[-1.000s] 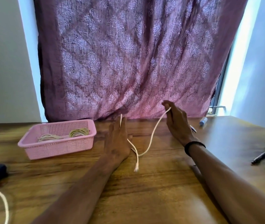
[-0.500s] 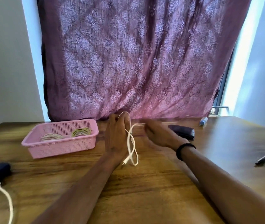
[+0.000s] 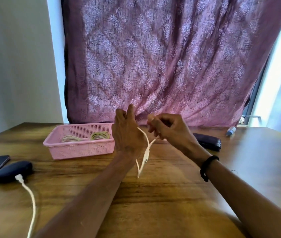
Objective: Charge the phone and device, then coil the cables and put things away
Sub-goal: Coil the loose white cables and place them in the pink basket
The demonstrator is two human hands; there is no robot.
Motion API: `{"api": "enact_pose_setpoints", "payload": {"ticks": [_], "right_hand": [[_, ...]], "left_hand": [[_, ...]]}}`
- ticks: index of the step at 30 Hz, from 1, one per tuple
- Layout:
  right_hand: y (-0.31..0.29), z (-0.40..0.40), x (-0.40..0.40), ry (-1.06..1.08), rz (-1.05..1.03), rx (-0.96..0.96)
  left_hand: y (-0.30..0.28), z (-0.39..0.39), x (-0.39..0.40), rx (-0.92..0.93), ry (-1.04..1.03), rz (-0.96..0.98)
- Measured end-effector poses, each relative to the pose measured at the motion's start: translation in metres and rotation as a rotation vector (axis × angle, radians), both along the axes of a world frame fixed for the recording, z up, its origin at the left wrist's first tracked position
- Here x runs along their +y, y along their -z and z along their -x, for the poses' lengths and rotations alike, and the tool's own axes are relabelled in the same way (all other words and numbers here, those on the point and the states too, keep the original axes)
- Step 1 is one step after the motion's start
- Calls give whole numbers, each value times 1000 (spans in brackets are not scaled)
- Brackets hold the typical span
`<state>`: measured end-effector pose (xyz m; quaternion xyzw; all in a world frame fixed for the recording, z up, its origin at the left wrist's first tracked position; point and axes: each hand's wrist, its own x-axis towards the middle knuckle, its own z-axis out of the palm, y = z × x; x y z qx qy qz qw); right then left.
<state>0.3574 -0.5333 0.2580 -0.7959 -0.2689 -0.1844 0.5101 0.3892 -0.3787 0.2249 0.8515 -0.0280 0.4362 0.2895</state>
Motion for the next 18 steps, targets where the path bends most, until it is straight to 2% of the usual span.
{"api": "enact_pose_setpoints", "payload": {"ticks": [3,7,9,12,14,18], "right_hand": [[12,3,13,-96,155,105],[7,-2,-7,-206,208,359],[2,-5,-17,-194,259,384],[8,-13,-22,-93,107,383],[13,-20,-26,0,-49,417],[14,-29,-32,83,-150,546]], "left_hand": [[-5,3,1,-26,0,1],[-5,3,-3,-17,-39,-11],[0,-7,1,-73,6,-82],[5,-15,-1,-167,149,-250],[5,-11,-14,-148,205,-366],[9,-17,-24,-46,325,-293]]}}
